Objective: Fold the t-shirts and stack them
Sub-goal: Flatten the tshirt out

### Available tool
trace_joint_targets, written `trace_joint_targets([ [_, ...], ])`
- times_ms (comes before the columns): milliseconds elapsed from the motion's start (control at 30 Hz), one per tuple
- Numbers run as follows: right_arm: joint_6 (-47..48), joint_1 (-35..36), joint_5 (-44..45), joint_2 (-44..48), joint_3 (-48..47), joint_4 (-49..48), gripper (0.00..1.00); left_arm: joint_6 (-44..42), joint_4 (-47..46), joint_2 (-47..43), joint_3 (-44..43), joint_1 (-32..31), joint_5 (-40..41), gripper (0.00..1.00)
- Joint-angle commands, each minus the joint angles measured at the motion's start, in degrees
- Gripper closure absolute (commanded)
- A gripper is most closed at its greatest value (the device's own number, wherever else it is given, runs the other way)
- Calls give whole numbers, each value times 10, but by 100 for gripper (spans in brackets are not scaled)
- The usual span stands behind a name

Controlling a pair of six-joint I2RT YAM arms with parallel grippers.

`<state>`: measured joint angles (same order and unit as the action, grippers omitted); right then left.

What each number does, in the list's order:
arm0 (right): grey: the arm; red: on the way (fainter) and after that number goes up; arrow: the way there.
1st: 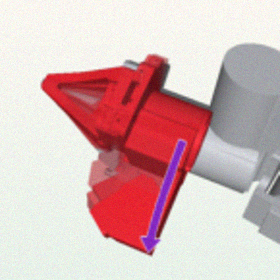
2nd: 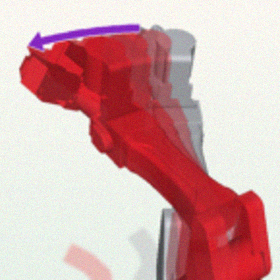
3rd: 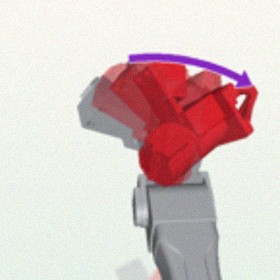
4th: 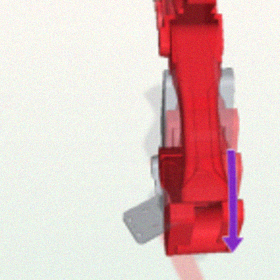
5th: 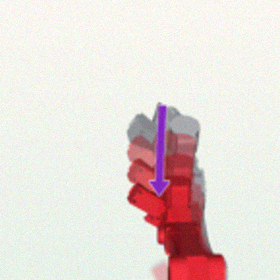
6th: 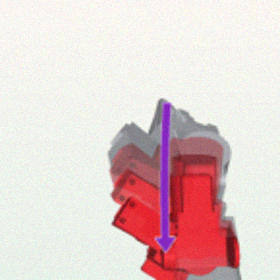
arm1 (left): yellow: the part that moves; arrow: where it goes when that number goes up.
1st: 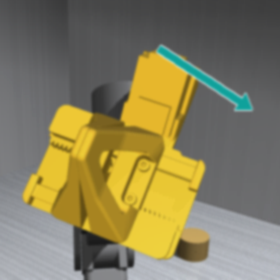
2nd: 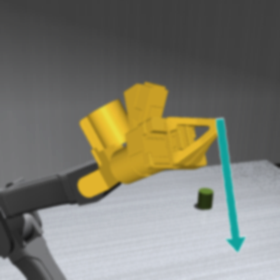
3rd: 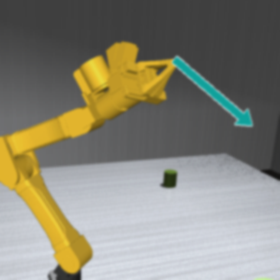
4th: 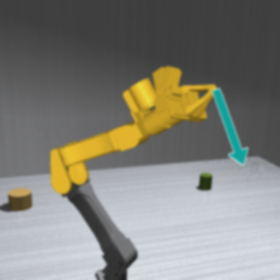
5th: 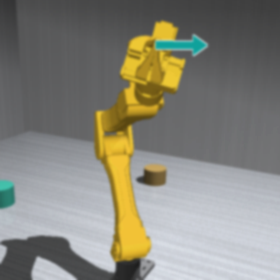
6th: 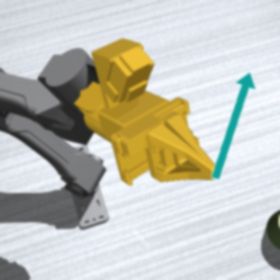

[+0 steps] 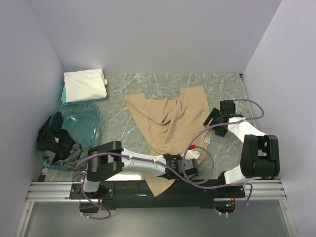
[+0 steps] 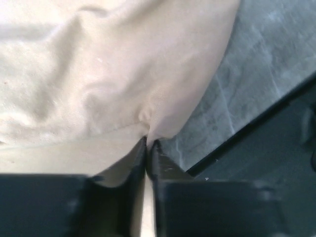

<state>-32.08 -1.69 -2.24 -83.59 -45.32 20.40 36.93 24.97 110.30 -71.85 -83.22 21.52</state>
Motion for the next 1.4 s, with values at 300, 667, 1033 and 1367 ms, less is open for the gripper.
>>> trace_joint_targets([
  [300,11,-3,71,-10,-13,10,22,80,56,-62,63,54,68,99],
  [667,14,72,20,-18,28,-22,32,65,8,-129,152,79,33,99],
  [1033,1,114,68,22,2,-5,100,90,55,-189,150,106,118,99],
  [1367,22,120,124,264,-161,61,100,-51,89,-352,-16,141,383,99],
])
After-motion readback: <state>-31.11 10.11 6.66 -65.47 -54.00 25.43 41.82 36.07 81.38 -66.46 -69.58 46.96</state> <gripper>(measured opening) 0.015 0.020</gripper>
